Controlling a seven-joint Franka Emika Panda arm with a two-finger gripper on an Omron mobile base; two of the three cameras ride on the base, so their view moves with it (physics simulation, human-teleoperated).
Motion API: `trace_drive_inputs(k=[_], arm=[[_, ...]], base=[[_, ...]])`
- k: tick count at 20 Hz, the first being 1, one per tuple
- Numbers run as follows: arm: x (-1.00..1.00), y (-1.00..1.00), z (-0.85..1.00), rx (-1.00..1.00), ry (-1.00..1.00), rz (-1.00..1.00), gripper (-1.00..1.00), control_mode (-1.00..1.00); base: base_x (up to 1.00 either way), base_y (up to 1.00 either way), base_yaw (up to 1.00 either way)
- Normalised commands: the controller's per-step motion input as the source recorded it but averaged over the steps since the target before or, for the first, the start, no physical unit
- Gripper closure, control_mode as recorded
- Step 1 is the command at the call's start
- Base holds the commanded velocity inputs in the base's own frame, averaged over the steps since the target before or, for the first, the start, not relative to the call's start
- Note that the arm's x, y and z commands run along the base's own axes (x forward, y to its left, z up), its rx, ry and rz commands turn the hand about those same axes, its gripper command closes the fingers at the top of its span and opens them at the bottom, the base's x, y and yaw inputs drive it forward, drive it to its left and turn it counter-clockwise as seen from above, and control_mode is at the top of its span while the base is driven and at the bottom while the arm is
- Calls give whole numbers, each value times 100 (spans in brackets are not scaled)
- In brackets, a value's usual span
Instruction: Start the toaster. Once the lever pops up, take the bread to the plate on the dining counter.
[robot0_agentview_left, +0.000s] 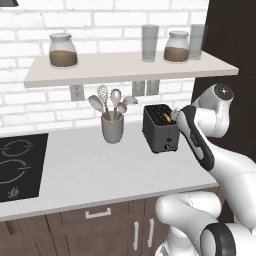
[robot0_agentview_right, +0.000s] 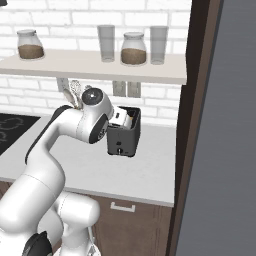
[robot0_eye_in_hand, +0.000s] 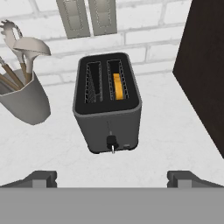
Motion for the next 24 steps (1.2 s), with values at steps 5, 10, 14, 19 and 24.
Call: trace_drive_inputs(k=[5, 10, 14, 19, 24], arm=[[0, 0, 0, 0, 0, 0, -100, -100], [0, 0, 0, 0, 0, 0, -100, -100], [0, 0, 0, 0, 0, 0, -100, -100], [0, 0, 0, 0, 0, 0, -100, -100], [0, 0, 0, 0, 0, 0, -100, -100]], base=[[0, 0, 0], [0, 0, 0], [0, 0, 0], [0, 0, 0], [0, 0, 0]])
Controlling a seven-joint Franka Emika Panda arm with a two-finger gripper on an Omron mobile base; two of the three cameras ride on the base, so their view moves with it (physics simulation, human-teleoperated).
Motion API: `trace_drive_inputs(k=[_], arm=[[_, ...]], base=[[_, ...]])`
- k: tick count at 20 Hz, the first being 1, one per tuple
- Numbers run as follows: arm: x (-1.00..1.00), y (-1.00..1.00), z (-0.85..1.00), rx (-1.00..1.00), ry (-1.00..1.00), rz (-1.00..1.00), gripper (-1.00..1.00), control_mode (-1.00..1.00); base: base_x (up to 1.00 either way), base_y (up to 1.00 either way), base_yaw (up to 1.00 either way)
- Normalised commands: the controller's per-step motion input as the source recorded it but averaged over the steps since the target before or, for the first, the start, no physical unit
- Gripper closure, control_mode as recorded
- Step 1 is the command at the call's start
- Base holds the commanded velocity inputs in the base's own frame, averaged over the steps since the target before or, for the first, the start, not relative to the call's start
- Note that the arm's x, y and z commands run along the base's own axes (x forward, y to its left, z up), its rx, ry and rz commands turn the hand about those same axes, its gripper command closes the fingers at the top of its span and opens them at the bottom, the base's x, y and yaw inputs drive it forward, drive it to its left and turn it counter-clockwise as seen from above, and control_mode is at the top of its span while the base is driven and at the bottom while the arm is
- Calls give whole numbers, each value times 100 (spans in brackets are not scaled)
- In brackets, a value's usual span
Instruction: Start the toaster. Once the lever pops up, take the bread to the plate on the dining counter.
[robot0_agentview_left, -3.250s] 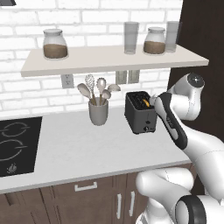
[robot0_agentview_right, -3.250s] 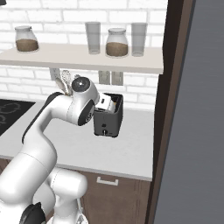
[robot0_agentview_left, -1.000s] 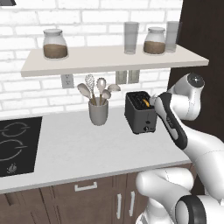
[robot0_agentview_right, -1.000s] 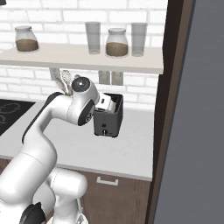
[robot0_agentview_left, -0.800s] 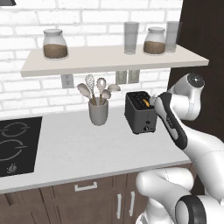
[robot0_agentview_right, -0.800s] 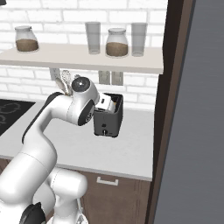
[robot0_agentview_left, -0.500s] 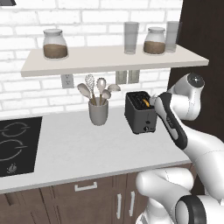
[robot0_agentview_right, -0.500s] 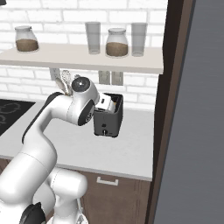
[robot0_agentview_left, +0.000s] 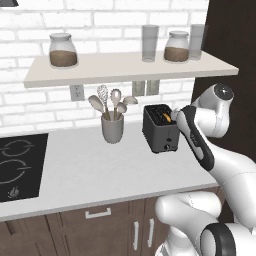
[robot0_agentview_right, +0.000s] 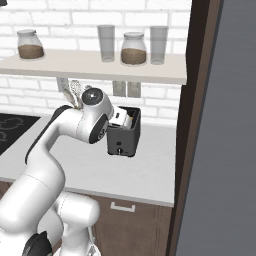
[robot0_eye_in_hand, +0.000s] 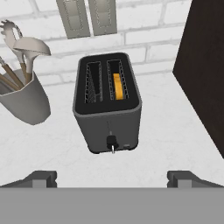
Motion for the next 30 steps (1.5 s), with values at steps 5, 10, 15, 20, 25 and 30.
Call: trace_drive_inputs(k=[5, 10, 15, 20, 25, 30], arm=[[0, 0, 0, 0, 0, 0, -100, -100], [0, 0, 0, 0, 0, 0, -100, -100], [0, 0, 0, 0, 0, 0, -100, -100], [0, 0, 0, 0, 0, 0, -100, -100], [0, 0, 0, 0, 0, 0, -100, -100], [0, 0, 0, 0, 0, 0, -100, -100]], base=[[0, 0, 0], [0, 0, 0], [0, 0, 0], [0, 0, 0], [0, 0, 0], [0, 0, 0]])
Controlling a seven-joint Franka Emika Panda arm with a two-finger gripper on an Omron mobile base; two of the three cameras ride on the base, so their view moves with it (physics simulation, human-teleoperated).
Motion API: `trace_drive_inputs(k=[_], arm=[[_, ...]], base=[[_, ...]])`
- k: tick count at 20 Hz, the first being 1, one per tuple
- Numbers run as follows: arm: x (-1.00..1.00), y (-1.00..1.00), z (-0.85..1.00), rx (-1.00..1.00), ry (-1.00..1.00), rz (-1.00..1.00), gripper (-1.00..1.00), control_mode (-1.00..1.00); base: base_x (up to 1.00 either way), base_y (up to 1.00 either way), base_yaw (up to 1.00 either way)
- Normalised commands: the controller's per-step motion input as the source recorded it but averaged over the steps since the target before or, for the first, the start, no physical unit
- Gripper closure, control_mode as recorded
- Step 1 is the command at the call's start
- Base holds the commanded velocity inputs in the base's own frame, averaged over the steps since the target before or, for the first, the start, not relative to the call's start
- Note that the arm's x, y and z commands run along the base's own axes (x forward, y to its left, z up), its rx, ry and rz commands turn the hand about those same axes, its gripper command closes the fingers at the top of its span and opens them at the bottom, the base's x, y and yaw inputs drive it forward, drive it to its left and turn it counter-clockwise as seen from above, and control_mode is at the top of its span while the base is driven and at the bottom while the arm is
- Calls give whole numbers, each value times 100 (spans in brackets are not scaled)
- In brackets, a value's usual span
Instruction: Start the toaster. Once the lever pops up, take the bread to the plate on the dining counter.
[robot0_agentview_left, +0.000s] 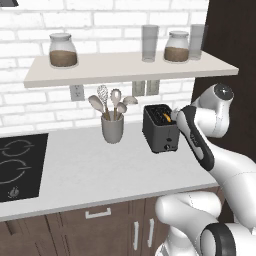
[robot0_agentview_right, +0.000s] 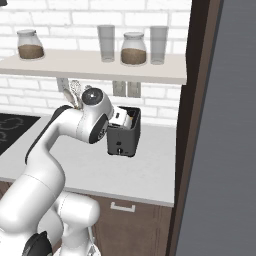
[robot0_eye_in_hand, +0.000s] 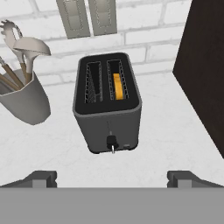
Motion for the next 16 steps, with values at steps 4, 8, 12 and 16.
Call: trace_drive_inputs(k=[4, 8, 12, 16], arm=[[0, 0, 0, 0, 0, 0, -100, -100], [0, 0, 0, 0, 0, 0, -100, -100], [0, 0, 0, 0, 0, 0, -100, -100], [0, 0, 0, 0, 0, 0, -100, -100]], base=[[0, 0, 0], [0, 0, 0], [0, 0, 0], [0, 0, 0]])
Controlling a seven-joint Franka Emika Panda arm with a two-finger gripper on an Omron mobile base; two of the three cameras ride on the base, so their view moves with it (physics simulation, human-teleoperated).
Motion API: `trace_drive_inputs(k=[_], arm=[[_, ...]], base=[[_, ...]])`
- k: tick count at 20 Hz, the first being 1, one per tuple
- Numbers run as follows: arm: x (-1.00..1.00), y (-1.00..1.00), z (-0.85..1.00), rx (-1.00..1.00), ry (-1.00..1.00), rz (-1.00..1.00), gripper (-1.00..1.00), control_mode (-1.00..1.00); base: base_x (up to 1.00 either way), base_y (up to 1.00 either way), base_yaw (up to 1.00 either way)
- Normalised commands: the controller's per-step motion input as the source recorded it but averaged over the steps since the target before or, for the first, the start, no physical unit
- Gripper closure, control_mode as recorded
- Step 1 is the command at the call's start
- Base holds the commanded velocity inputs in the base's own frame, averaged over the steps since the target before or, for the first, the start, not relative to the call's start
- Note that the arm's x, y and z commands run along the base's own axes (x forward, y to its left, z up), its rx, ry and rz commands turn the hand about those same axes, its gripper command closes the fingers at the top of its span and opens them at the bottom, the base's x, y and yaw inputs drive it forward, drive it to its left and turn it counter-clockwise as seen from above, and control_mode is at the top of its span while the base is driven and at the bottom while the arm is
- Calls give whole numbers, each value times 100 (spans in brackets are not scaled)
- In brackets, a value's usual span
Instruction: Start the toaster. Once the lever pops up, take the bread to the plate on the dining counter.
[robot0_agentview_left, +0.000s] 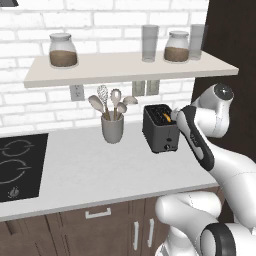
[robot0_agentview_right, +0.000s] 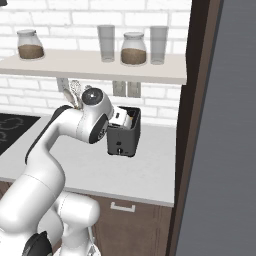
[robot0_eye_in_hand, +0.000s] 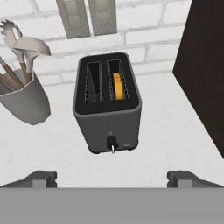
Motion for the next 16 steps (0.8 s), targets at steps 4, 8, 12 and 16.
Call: trace_drive_inputs(k=[4, 8, 12, 16], arm=[[0, 0, 0, 0, 0, 0, -100, -100], [0, 0, 0, 0, 0, 0, -100, -100], [0, 0, 0, 0, 0, 0, -100, -100], [0, 0, 0, 0, 0, 0, -100, -100]], base=[[0, 0, 0], [0, 0, 0], [0, 0, 0], [0, 0, 0]])
